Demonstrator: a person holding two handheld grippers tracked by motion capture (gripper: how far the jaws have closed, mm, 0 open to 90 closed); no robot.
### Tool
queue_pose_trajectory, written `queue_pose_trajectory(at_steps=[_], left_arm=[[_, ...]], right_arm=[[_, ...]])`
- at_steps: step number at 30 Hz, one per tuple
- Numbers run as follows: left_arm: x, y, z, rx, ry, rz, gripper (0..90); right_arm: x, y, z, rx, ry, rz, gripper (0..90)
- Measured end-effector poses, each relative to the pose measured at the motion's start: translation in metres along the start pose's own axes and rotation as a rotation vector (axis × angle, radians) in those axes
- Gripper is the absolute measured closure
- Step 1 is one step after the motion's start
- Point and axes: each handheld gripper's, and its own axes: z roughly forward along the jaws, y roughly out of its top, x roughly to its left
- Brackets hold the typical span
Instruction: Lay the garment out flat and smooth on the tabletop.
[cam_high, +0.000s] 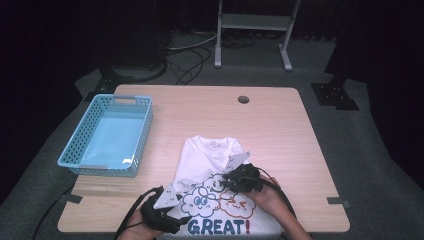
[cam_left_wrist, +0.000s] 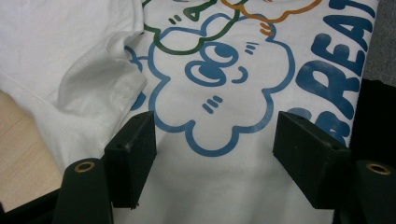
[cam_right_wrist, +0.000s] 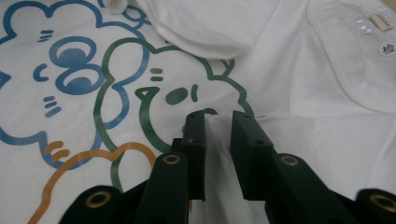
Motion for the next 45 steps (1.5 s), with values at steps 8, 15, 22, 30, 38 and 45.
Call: queue_pose_trajectory(at_steps=[8,15,22,30,38,45], left_arm=[[0.0,0.0,0.0,0.006,0.002,-0.001,29.6],[-0.001,0.0,-0.001,0.008,0.003,-0.001,29.6],[-0.001,0.001,-0.001,0.01,0.003,-0.001,29.6],[-0.001,0.001,-0.001,0.013,0.003,-0.002,29.6],[-0.001,0.001,-0.001,0.013,0.003,-0.003,29.6],[-0.001,0.001,-0.001,0.015,0.004,-0.003,29.6]], right_arm=[[-0.003,-0.002,-0.003,-0.004,-0.007,0.01,85.7],[-0.004,-0.003,-0.009,-0.028,-0.01,0.031,86.5],[-0.01,-0.005,-0.02,-0.074,-0.008,0.068,86.7],[-0.014,-0.003,-0.037,-0.093,-0.047,0.062,86.8],[-0.023,-0.004,-0.055,-0.123,-0.071,0.087,86.8],[-0.033,-0.006,-0.073,-0.152,-0.109,0.103,86.8]])
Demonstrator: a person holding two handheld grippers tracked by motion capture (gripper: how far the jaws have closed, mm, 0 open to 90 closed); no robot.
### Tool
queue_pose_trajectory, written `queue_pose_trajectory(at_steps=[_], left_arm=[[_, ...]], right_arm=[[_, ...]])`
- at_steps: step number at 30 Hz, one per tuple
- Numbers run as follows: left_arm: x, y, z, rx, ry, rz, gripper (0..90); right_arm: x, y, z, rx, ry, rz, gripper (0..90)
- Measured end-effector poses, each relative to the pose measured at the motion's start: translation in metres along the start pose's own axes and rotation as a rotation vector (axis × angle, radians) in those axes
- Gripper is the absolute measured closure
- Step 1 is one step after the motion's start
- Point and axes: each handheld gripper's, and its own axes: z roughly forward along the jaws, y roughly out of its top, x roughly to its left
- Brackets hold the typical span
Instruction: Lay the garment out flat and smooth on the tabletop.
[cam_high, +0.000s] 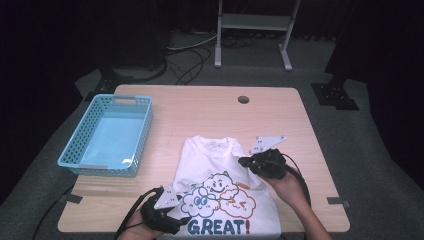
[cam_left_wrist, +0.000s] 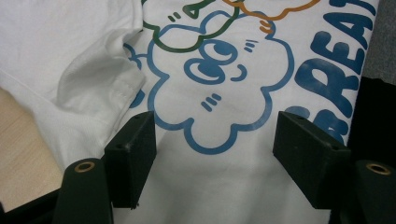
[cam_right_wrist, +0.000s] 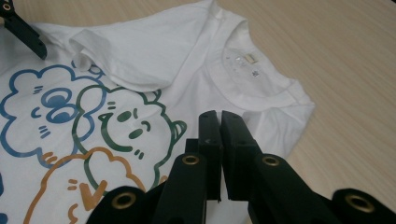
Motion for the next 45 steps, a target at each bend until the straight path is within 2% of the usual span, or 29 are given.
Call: queue_pose_trajectory(at_steps=[10,12,22,35,45], left_arm=[[0.0,0.0,0.0,0.002,0.0,0.0,29.6],[0.0,0.0,0.0,0.001,0.0,0.0,29.6],[0.0,0.001,0.0,0.003,0.0,0.001,29.5],[0.0,0.001,0.0,0.005,0.001,0.0,29.5],[0.0,0.001,0.0,0.003,0.001,-0.001,29.5]], right_arm=[[-0.016,-0.001,-0.016,-0.018,-0.049,0.021,86.9],[-0.019,-0.001,-0.019,-0.02,-0.072,0.025,86.9],[-0.039,-0.01,-0.028,-0.015,-0.139,0.076,86.9],[-0.057,-0.021,-0.033,0.005,-0.196,0.123,86.9],[-0.068,-0.035,-0.034,0.045,-0.242,0.155,87.0]])
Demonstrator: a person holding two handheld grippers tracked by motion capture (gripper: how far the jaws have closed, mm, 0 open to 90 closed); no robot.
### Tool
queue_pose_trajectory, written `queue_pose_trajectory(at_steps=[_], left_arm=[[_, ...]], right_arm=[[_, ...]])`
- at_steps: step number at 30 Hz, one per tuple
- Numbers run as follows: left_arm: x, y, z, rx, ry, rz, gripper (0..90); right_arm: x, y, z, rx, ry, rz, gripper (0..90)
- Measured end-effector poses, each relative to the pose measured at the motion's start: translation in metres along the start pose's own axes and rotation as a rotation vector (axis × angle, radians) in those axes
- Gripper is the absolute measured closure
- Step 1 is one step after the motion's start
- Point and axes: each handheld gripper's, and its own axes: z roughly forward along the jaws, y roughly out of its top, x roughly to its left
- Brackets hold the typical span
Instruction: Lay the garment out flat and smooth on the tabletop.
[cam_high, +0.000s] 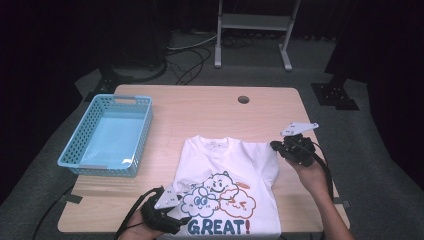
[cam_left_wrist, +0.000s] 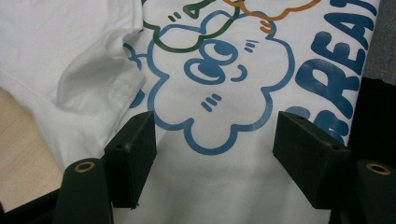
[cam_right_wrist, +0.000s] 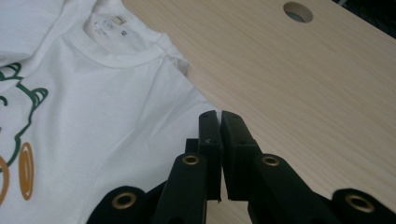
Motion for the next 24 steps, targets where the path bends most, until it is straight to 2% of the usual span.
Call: queue_pose_trajectory(at_steps=[11,20,24], left_arm=[[0.0,0.0,0.0,0.0,0.001,-0.002,29.5],[0.0,0.0,0.0,-0.002,0.001,-0.002,29.5],[0.0,0.0,0.0,-0.004,0.002,-0.003,29.5]], right_arm=[[-0.009,-0.015,0.004,0.058,-0.04,0.023,86.9],[-0.013,-0.028,0.014,0.117,-0.054,0.044,87.0],[-0.013,-0.029,0.016,0.131,-0.06,0.037,87.0]])
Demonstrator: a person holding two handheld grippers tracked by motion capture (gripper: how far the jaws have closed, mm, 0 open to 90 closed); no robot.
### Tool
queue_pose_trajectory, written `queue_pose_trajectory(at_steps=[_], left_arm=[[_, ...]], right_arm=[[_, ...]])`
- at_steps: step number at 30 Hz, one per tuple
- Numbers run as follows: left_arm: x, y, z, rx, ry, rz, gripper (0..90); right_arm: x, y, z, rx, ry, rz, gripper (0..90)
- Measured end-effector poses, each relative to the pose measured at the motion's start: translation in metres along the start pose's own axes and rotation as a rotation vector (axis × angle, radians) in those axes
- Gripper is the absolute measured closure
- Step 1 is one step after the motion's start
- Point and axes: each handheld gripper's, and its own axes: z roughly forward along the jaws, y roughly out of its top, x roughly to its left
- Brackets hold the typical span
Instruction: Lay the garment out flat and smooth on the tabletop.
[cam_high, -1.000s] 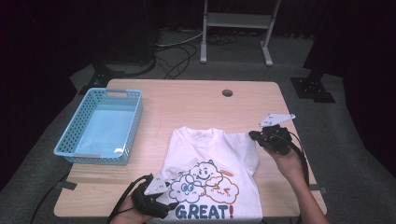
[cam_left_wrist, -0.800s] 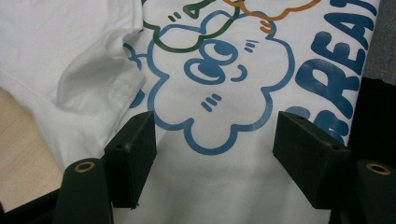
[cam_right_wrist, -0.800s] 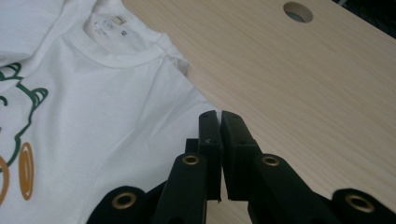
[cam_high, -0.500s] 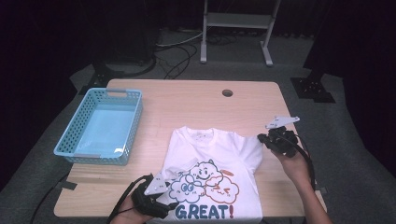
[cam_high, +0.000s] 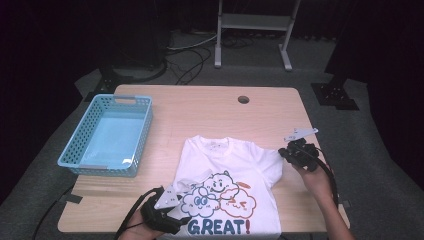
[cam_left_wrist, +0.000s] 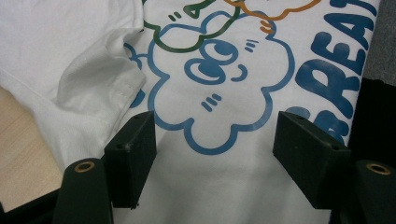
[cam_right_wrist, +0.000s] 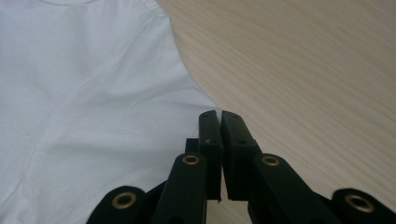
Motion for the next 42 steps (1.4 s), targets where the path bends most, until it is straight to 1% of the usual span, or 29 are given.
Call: queue_pose_trajectory(at_steps=[3,8,11,13,16,17,18,20,21,22,25,26,27,29,31,33,34,36,38,39,41,42], left_arm=[[0.0,0.0,0.0,0.0,0.0,0.0,29.5],[0.0,0.0,0.0,-0.001,0.0,0.0,29.6],[0.0,0.0,0.0,-0.002,-0.001,0.0,29.5],[0.0,0.0,0.0,-0.002,-0.001,0.0,29.6],[0.0,0.0,0.0,-0.002,-0.001,0.001,29.6],[0.0,0.0,0.0,-0.001,-0.001,0.001,29.5],[0.0,0.0,0.0,0.0,-0.001,0.001,29.6],[0.0,0.0,0.0,0.003,-0.001,0.002,29.5],[0.0,0.0,0.0,0.003,0.0,0.002,29.5],[0.0,0.0,0.0,0.004,0.0,0.003,29.5],[0.0,0.0,0.0,0.003,0.0,0.002,29.4],[0.0,0.0,0.0,0.003,0.0,0.002,29.4],[0.0,0.0,0.0,0.003,0.0,0.002,29.4],[0.0,0.0,0.0,0.003,0.0,0.002,29.4],[0.0,0.001,0.0,0.004,0.0,0.002,29.4],[0.0,0.0,0.0,0.004,-0.001,0.003,29.4],[0.0,0.0,0.0,0.003,-0.001,0.003,29.4],[0.0,0.0,0.0,0.003,-0.001,0.004,29.4],[0.0,0.0,0.0,0.002,-0.002,0.004,29.4],[0.0,0.0,0.0,0.001,-0.003,0.004,29.4],[0.001,0.0,0.0,-0.001,-0.005,0.006,29.4],[0.001,0.0,0.0,-0.001,-0.005,0.006,29.4]], right_arm=[[0.0,0.0,0.002,0.012,-0.004,-0.003,87.0],[-0.001,-0.002,0.006,0.035,-0.003,0.01,87.0],[-0.001,-0.004,0.008,0.055,-0.011,0.002,87.0],[0.0,-0.004,0.011,0.065,-0.008,0.008,86.9],[0.001,-0.003,0.012,0.078,-0.013,-0.001,86.1],[0.002,-0.002,0.011,0.074,-0.02,-0.004,80.9],[0.003,0.0,0.009,0.064,-0.04,-0.009,74.2],[0.005,0.004,0.002,0.024,-0.036,-0.001,70.0],[0.008,0.006,-0.001,0.017,-0.036,-0.002,68.0],[0.011,0.009,-0.003,0.015,-0.022,-0.008,66.4],[0.024,0.017,-0.002,0.004,0.029,-0.045,61.1],[0.028,0.02,0.0,0.003,0.06,-0.053,59.1],[0.033,0.023,0.003,0.005,0.094,-0.056,57.2],[0.044,0.028,0.012,0.016,0.124,-0.078,54.2],[0.054,0.032,0.024,0.035,0.174,-0.081,50.8],[0.061,0.036,0.034,0.053,0.19,-0.096,49.5],[0.064,0.038,0.039,0.061,0.208,-0.095,49.2],[0.066,0.041,0.046,0.073,0.224,-0.094,48.7],[0.067,0.042,0.051,0.086,0.231,-0.086,46.4],[0.067,0.042,0.054,0.092,0.226,-0.08,46.4],[0.064,0.043,0.057,0.091,0.232,-0.06,46.2],[0.063,0.043,0.058,0.089,0.228,-0.055,46.3]])
